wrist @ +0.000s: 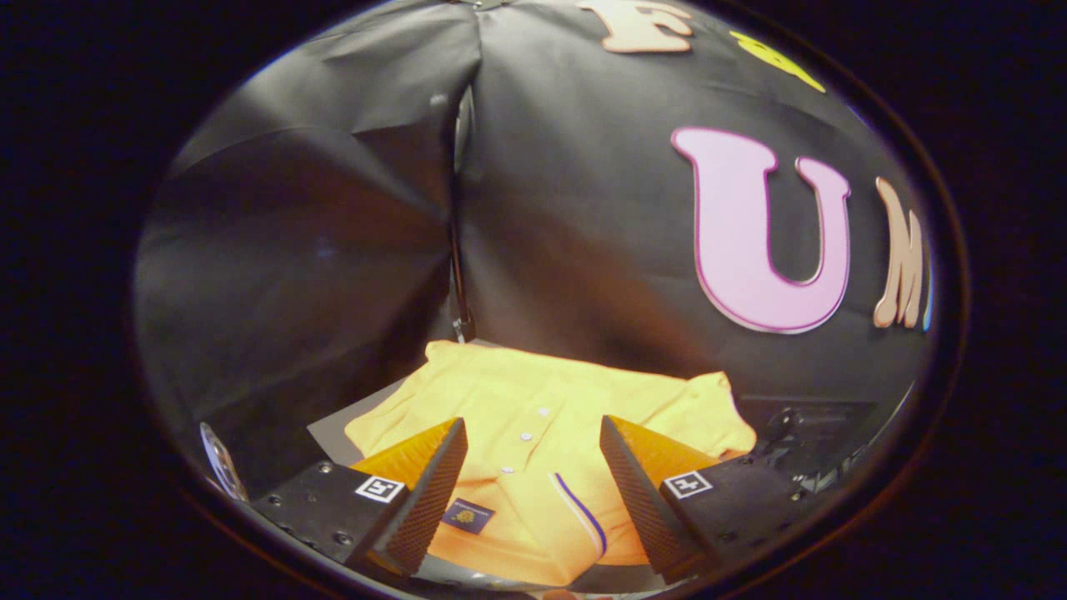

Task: Put the clothes into the washing machine and then close the washing machine lid.

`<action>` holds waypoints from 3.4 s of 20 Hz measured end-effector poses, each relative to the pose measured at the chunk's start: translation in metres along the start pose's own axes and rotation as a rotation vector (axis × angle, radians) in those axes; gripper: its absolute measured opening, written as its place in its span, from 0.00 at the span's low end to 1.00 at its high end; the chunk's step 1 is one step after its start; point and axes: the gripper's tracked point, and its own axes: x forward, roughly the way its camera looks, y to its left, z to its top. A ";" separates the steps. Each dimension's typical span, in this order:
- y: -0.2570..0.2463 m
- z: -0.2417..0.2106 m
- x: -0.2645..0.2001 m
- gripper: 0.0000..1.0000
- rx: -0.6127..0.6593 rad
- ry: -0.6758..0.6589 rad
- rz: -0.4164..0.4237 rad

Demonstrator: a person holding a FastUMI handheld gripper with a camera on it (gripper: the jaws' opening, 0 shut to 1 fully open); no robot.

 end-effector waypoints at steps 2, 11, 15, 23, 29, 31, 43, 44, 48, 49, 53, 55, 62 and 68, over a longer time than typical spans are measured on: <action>-0.006 -0.009 0.017 0.97 0.012 0.084 -0.011; -0.009 -0.047 0.049 0.92 0.005 0.261 -0.017; 0.000 -0.045 0.049 0.78 -0.006 0.250 0.018; 0.000 -0.046 0.043 0.01 -0.028 0.213 0.021; -0.038 -0.040 0.007 0.00 -0.040 0.128 -0.072; -0.066 -0.034 -0.011 0.00 -0.001 0.107 -0.112; -0.239 -0.012 -0.090 0.00 0.136 -0.021 -0.481; -0.248 -0.019 -0.089 0.00 0.166 -0.011 -0.494; -0.290 -0.043 -0.088 0.03 0.225 -0.004 -0.556; -0.304 -0.044 -0.089 0.09 0.220 -0.022 -0.583; -0.328 -0.039 -0.103 0.49 0.196 -0.051 -0.655; -0.327 -0.042 -0.101 0.49 0.195 -0.046 -0.643; -0.324 -0.044 -0.079 0.65 0.181 -0.030 -0.602; -0.341 -0.022 -0.041 0.98 0.155 -0.063 -0.601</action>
